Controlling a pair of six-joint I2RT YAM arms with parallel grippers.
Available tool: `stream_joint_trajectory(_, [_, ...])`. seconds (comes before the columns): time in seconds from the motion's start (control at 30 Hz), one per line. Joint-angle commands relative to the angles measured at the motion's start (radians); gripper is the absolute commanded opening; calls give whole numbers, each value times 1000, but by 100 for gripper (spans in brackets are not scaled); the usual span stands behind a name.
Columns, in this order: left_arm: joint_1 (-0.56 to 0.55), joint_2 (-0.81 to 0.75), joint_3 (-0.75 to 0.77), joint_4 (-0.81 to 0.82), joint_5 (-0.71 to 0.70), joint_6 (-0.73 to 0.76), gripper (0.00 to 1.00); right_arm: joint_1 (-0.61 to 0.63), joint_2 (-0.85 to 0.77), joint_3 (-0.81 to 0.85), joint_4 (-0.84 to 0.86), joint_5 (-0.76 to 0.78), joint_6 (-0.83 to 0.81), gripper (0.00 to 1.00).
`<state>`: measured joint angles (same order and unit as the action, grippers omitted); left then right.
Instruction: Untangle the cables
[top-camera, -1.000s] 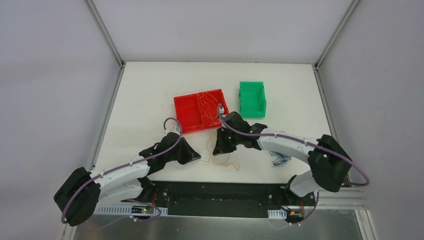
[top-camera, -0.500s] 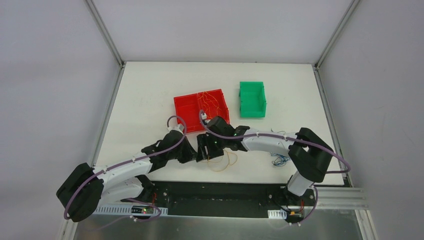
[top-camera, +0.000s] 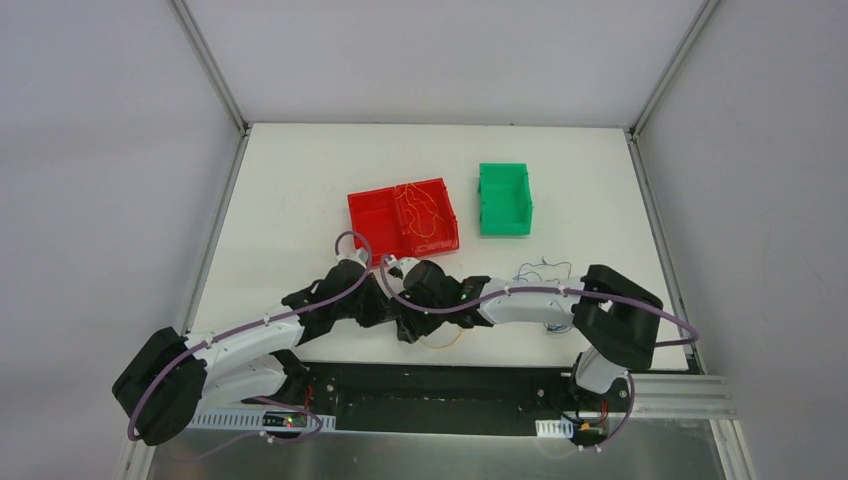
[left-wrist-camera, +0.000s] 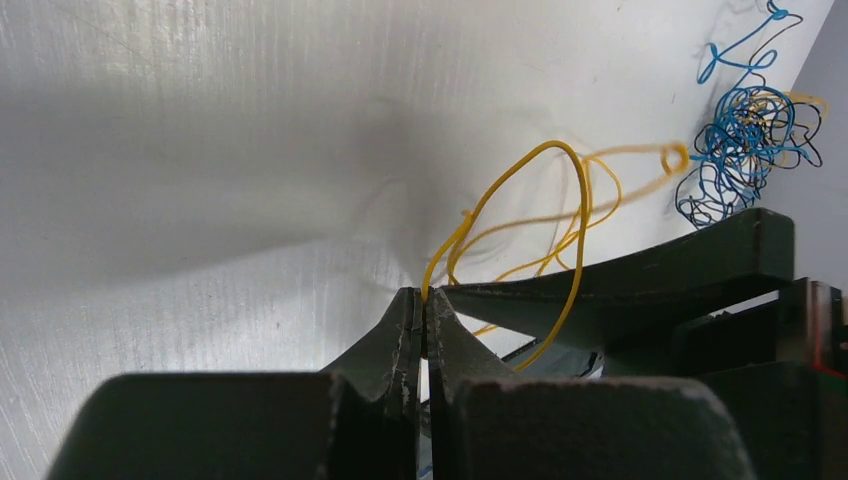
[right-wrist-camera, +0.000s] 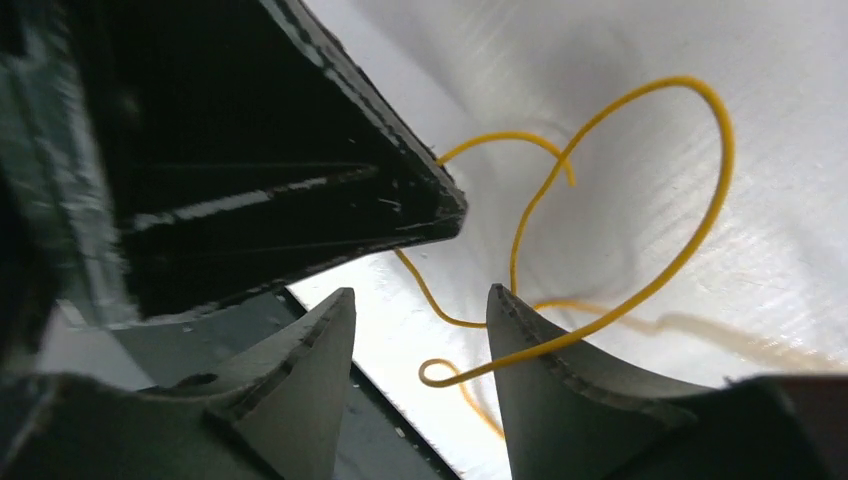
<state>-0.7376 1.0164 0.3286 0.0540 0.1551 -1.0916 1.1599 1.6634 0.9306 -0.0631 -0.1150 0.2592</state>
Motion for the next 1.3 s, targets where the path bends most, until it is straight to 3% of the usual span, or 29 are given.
stream_joint_trajectory(0.0, [16, -7, 37, 9, 42, -10, 0, 30, -52, -47, 59, 178, -88, 53])
stream_joint_trajectory(0.07, [15, -6, 40, 9, 53, -11, 0, 36, -58, -55, 59, 222, -92, 41])
stream_joint_trajectory(0.2, [16, -1, 45, 8, 64, -13, 0, 40, -77, -68, 103, 273, -74, 1])
stream_joint_trajectory(0.23, [17, -3, 44, 10, 68, -13, 0, 41, -86, -80, 113, 283, -64, 0])
stream_joint_trajectory(0.33, [20, -16, 41, 8, 67, -11, 13, 41, -118, -108, 132, 293, -36, 0])
stream_joint_trajectory(0.47, [81, -75, 59, -45, 93, 36, 53, 24, -192, -136, 104, 288, 18, 0])
stream_joint_trajectory(0.63, [213, -211, 134, -263, 122, 139, 84, -92, -345, -158, 82, 149, 91, 0])
stream_joint_trajectory(0.8, [292, -282, 202, -386, 125, 225, 90, -261, -398, -82, 94, -91, 161, 0])
stream_joint_trajectory(1.03, [377, -307, 262, -482, 133, 312, 90, -411, -308, 138, 131, -329, 239, 0])
stream_joint_trajectory(1.27, [413, -311, 346, -549, 79, 389, 91, -520, -173, 268, 270, -449, 357, 0])
